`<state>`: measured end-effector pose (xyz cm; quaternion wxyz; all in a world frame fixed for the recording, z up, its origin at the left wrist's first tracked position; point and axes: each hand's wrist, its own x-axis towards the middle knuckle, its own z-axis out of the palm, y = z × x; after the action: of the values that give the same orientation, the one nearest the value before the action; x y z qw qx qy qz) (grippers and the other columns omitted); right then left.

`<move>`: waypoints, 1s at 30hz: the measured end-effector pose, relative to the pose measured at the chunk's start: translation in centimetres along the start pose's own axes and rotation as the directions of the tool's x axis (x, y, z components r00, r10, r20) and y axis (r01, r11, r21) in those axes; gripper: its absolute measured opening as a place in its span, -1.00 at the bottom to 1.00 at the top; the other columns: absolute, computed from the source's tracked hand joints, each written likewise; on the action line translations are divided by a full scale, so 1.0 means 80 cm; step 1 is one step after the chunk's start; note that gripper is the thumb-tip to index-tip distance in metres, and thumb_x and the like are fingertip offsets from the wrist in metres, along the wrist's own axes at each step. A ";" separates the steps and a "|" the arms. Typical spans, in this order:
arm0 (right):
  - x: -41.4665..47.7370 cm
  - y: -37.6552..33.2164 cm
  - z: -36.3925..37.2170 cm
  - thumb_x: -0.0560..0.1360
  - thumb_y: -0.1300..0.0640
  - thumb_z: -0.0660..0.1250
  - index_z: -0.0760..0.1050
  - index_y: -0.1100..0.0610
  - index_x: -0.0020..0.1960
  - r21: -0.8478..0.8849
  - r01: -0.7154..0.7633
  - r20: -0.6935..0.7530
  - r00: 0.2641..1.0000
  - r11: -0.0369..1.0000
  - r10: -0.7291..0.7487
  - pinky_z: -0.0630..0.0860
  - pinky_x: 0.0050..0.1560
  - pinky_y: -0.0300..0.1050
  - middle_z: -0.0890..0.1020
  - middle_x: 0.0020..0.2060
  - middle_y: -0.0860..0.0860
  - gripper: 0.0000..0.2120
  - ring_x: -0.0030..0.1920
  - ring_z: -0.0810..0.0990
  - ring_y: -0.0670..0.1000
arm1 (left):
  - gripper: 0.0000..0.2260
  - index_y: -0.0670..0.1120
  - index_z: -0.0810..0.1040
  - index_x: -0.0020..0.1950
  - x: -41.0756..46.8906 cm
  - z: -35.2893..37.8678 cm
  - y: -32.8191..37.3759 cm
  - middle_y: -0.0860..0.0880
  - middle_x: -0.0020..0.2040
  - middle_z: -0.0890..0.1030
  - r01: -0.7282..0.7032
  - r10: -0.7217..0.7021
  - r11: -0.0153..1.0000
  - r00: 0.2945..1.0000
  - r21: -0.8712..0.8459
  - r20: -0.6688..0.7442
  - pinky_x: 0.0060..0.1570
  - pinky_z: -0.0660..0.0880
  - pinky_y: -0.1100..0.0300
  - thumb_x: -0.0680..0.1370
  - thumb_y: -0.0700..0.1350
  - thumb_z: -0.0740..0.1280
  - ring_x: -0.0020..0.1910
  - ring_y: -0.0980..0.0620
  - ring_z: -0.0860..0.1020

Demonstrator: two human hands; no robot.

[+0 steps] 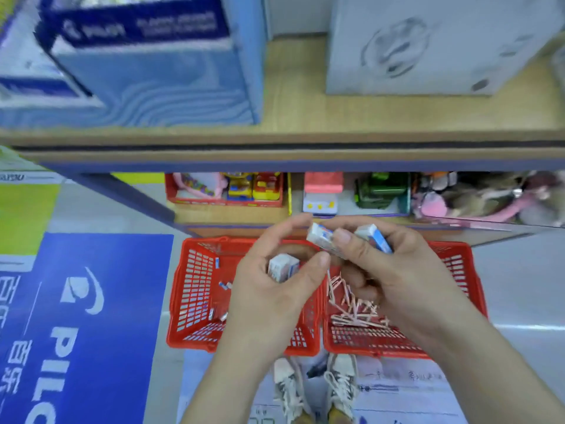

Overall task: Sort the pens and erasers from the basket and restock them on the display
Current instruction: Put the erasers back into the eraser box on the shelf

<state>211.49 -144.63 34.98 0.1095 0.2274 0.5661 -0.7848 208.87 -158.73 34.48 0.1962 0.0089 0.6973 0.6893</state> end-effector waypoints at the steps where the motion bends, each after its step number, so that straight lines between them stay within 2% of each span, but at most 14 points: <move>1: -0.003 -0.010 -0.005 0.39 0.09 0.38 0.65 0.14 -0.03 -0.018 -0.003 0.002 1.000 1.000 0.003 0.22 -0.54 -0.29 0.48 -0.47 0.01 -0.80 -0.49 0.32 -0.07 | -0.75 0.07 0.64 0.03 0.003 0.004 0.010 -0.01 -0.21 0.68 -0.020 0.019 1.000 1.000 0.015 0.014 -0.28 0.46 0.41 0.40 -0.19 0.45 -0.32 0.22 0.56; 4: -0.010 -0.030 -0.015 0.47 0.10 0.33 0.62 0.18 -0.11 -0.084 -0.004 -0.015 1.000 0.996 0.003 0.23 -0.56 -0.29 0.48 -0.51 -0.03 -0.84 -0.52 0.33 -0.07 | -0.85 0.11 0.67 -0.09 0.013 0.014 0.034 0.16 -0.24 0.67 -0.094 0.083 0.988 0.993 0.121 0.088 -0.23 0.43 0.47 0.40 -0.11 0.41 -0.26 0.28 0.57; 8: -0.011 -0.052 -0.025 0.47 0.00 0.32 0.61 0.15 -0.05 -0.128 0.025 -0.088 0.995 0.991 -0.037 0.28 -0.53 -0.28 0.50 -0.48 0.00 -0.78 -0.49 0.37 -0.07 | -0.88 0.11 0.66 -0.06 0.029 0.029 0.041 0.13 -0.38 0.56 -0.072 0.064 0.992 0.995 0.105 0.077 -0.36 0.38 0.39 0.42 0.02 0.42 -0.41 0.23 0.45; 11: -0.012 -0.074 -0.035 0.44 -0.07 0.39 0.66 0.07 -0.08 -0.092 0.061 -0.091 0.993 0.994 -0.069 0.30 -0.49 -0.24 0.53 -0.36 0.07 -0.78 -0.42 0.44 -0.05 | -0.91 -0.03 0.65 -0.08 0.037 0.044 0.055 0.15 -0.43 0.51 -0.051 0.051 0.999 0.997 0.000 0.055 -0.42 0.33 0.44 0.43 -0.13 0.46 -0.48 0.24 0.41; 14: -0.018 -0.090 -0.056 0.44 0.01 0.22 0.66 0.04 -0.05 -0.026 0.070 -0.128 0.989 0.997 -0.073 0.31 -0.46 -0.18 0.60 -0.27 0.09 -0.73 -0.38 0.50 -0.01 | -0.88 -0.06 0.65 -0.13 0.042 0.069 0.076 0.12 -0.46 0.52 -0.029 0.032 0.996 0.999 -0.090 0.032 -0.49 0.32 0.47 0.37 -0.22 0.44 -0.54 0.23 0.42; 18: -0.034 -0.116 -0.080 0.54 0.22 0.12 0.62 -0.04 0.03 -0.024 0.109 -0.154 0.982 0.994 -0.111 0.36 -0.44 -0.13 0.64 -0.29 0.20 -0.67 -0.39 0.55 0.09 | -0.76 -0.03 0.66 -0.04 0.046 0.110 0.100 0.07 -0.45 0.55 0.014 -0.007 0.984 0.999 -0.179 0.040 -0.53 0.30 0.48 0.31 -0.19 0.43 -0.58 0.23 0.39; 20: -0.044 -0.129 -0.094 0.51 0.27 0.16 0.64 -0.04 -0.01 -0.093 0.154 -0.202 0.965 0.984 -0.170 0.38 -0.46 -0.14 0.62 -0.31 0.25 -0.67 -0.41 0.52 0.06 | -0.79 -0.06 0.67 -0.06 0.047 0.132 0.110 0.11 -0.53 0.48 0.025 -0.011 0.982 0.997 -0.185 0.072 -0.54 0.28 0.49 0.32 -0.20 0.43 -0.59 0.23 0.37; 22: -0.055 -0.140 -0.112 0.47 0.21 0.27 0.65 -0.05 -0.04 -0.201 0.221 -0.200 0.944 0.954 -0.261 0.40 -0.49 -0.14 0.59 -0.38 0.16 -0.76 -0.44 0.47 0.07 | -0.80 -0.11 0.66 -0.08 0.048 0.157 0.118 0.13 -0.57 0.46 0.025 -0.009 0.984 0.996 -0.176 0.092 -0.55 0.28 0.51 0.31 -0.20 0.42 -0.61 0.26 0.38; 25: -0.072 -0.155 -0.151 0.37 0.08 0.41 0.63 -0.09 -0.05 -0.396 0.312 -0.205 0.887 0.864 -0.414 0.57 -0.33 0.09 0.66 -0.28 0.07 -0.83 -0.31 0.59 0.21 | -0.84 -0.11 0.66 -0.14 0.047 0.199 0.127 0.14 -0.58 0.46 0.027 -0.013 0.985 0.997 -0.170 0.079 -0.56 0.27 0.51 0.30 -0.20 0.43 -0.63 0.26 0.37; 28: -0.083 -0.171 -0.201 0.33 -0.04 0.44 0.59 -0.15 -0.04 -0.657 0.304 -0.163 0.836 0.690 -0.524 0.52 -0.27 -0.02 0.62 -0.27 -0.07 -0.79 -0.33 0.56 0.03 | -0.82 -0.05 0.69 -0.16 0.045 0.244 0.128 0.14 -0.59 0.43 0.017 -0.011 0.994 0.998 -0.108 0.056 -0.56 0.25 0.49 0.26 -0.09 0.44 -0.62 0.24 0.33; 30: -0.088 -0.181 -0.234 0.32 -0.09 0.42 0.56 -0.19 -0.04 -0.721 0.274 -0.147 0.837 0.636 -0.527 0.48 -0.27 -0.16 0.60 -0.25 -0.13 -0.78 -0.31 0.55 -0.04 | -0.81 -0.02 0.70 -0.13 0.043 0.272 0.128 0.14 -0.59 0.43 0.003 0.001 0.998 0.998 -0.062 0.067 -0.56 0.24 0.49 0.28 -0.04 0.44 -0.60 0.25 0.32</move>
<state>215.76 -122.79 45.75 -0.0969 0.1717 0.8567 -0.4766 209.24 -136.38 44.07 0.2199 0.0255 0.6687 0.7098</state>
